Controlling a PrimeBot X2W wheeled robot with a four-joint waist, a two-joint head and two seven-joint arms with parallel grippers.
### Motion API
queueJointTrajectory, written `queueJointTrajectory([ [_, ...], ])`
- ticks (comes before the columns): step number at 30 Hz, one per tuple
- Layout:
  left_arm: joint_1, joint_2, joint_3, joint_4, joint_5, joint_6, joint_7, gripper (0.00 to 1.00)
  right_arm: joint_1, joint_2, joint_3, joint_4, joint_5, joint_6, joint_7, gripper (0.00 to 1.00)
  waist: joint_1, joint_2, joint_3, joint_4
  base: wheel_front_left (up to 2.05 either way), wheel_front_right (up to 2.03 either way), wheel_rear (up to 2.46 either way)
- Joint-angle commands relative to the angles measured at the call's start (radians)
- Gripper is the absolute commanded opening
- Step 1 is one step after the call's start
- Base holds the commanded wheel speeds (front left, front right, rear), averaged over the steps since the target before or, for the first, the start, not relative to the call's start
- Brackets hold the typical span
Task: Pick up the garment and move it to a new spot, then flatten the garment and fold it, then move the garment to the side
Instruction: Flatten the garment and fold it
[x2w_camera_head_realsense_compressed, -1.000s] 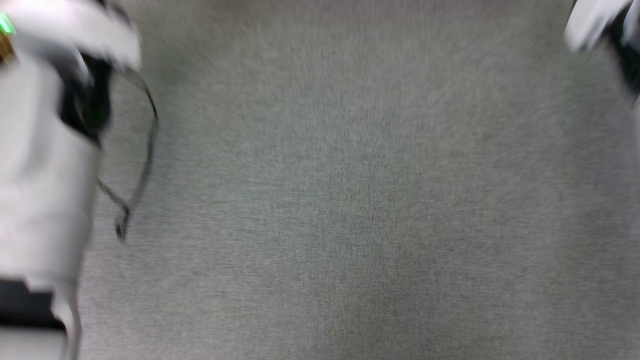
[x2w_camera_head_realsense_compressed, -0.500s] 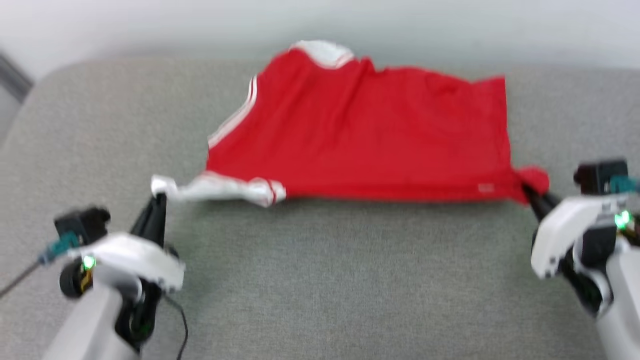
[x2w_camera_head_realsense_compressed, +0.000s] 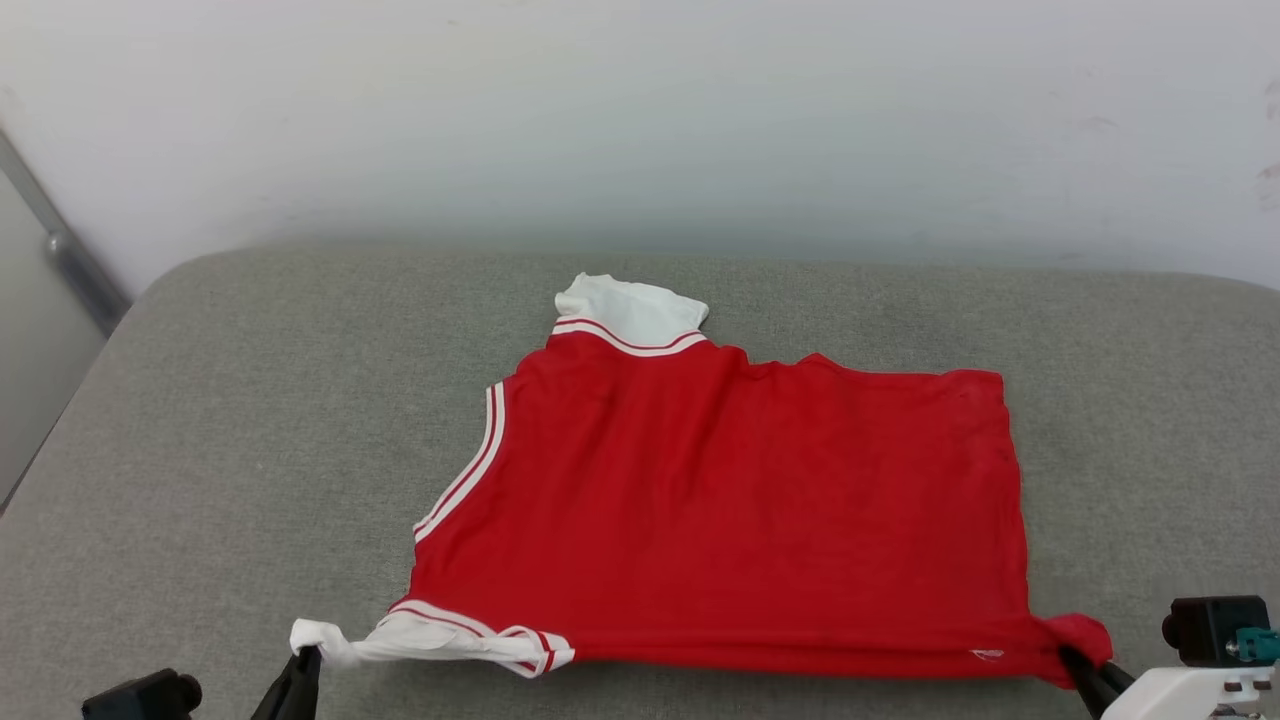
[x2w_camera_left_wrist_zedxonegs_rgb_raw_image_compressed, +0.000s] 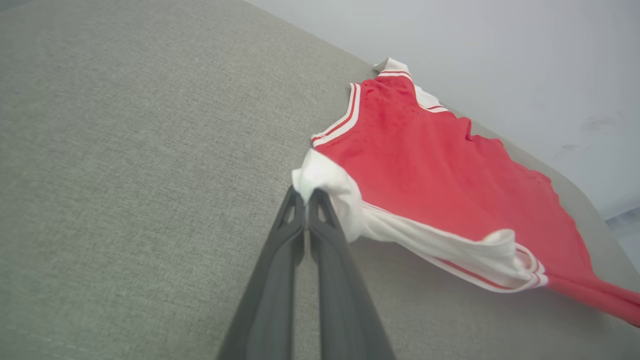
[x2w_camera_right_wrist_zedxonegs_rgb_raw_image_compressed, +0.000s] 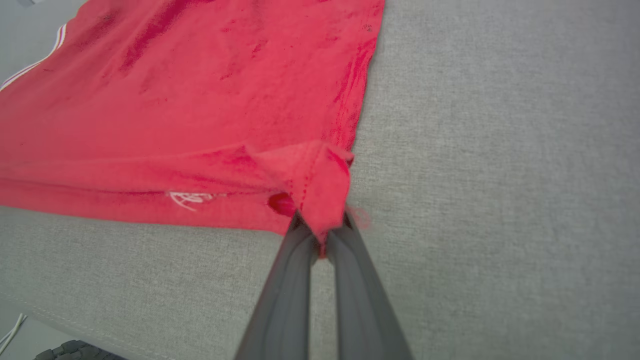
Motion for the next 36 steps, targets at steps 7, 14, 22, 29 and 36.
queueJointTrajectory([
  [7, 0.008, 0.036, 0.012, -0.132, 0.018, 0.045, 0.018, 0.00, 0.026, 0.039, -0.041, -0.070, -0.022, -0.003, 0.056, 0.00, 0.0005, 0.0000, 0.026, -0.008, 0.00, 0.00, 0.00],
  [14, -0.212, -0.003, -0.038, -0.044, 0.050, -0.020, 0.027, 0.00, -0.115, 0.021, -0.009, -0.017, -0.038, -0.002, 0.088, 0.00, 0.0005, 0.0000, 0.132, -0.025, 0.00, 0.00, 0.00],
  [22, -0.433, -0.053, -0.078, 0.151, 0.074, -0.086, 0.028, 0.00, -0.296, -0.010, 0.068, 0.077, -0.051, -0.002, 0.078, 0.00, 0.0005, 0.0000, 0.251, -0.042, 0.00, 0.00, 0.00],
  [29, -0.518, -0.086, -0.113, 0.317, 0.052, -0.147, 0.069, 0.00, -0.399, -0.032, 0.145, 0.218, -0.041, -0.002, 0.026, 0.16, 0.0005, 0.0000, 0.300, -0.048, 0.00, 0.00, 0.00],
  [36, -0.555, -0.109, -0.114, 0.437, 0.020, -0.195, 0.071, 1.00, -0.406, -0.043, 0.194, 0.334, -0.028, -0.003, -0.044, 1.00, 0.0005, 0.0000, 0.282, -0.052, 0.00, 0.00, 0.00],
])
